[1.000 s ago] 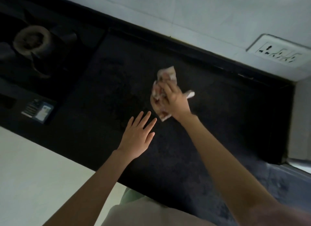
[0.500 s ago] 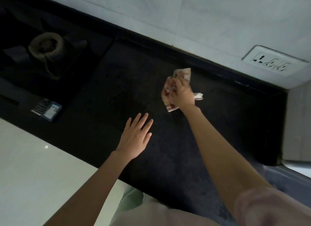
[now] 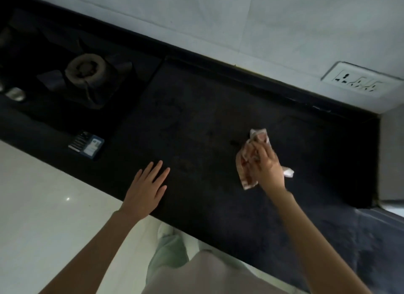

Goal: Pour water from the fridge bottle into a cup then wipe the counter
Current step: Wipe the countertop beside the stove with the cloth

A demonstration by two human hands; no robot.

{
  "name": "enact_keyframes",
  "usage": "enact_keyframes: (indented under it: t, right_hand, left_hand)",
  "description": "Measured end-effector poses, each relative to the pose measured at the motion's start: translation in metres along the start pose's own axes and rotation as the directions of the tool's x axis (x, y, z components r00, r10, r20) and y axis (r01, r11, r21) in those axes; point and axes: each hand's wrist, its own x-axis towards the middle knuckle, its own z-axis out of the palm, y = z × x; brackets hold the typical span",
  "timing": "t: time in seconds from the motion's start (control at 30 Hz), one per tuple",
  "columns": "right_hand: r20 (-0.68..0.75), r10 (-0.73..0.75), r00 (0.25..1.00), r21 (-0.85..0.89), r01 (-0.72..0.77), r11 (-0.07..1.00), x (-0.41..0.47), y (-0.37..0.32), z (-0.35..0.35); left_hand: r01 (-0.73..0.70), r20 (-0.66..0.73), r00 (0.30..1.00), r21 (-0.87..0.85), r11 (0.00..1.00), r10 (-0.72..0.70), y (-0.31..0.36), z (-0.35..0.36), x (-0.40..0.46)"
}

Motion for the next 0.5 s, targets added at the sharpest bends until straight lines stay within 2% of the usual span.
enact_keyframes:
  t: [0.1, 0.2, 0.37, 0.43, 0.5]
  right_hand:
    - [-0.033, 0.113, 0.993, -0.009, -0.113, 0.994, 0.041, -0.03, 0.016]
    - [-0.015, 0.051, 0.999, -0.003, -0.051, 0.999, 0.039, -0.084, 0.04]
    - [0.063, -0.151, 0.986, -0.034, 0.153, 0.988, -0.064, -0.158, 0.07]
    - [0.026, -0.096, 0.995, -0.03, 0.097, 0.995, -0.114, -0.163, 0.072]
    - [-0.059, 0.027, 0.998, -0.023, -0.028, 0.999, -0.159, -0.157, 0.064]
  left_hand:
    - [-0.05, -0.01, 0.999, 0.0, 0.999, 0.05, -0.006, 0.0, 0.0]
    - [-0.068, -0.003, 0.998, -0.006, 0.998, 0.068, -0.007, 0.001, -0.002]
    - [-0.108, -0.002, 0.994, -0.05, 0.993, 0.108, -0.01, 0.002, -0.006]
    - [-0.156, -0.024, 0.988, -0.058, 0.986, 0.155, -0.016, 0.006, -0.007]
    - [-0.194, -0.046, 0.98, -0.052, 0.98, 0.192, -0.021, 0.01, -0.008]
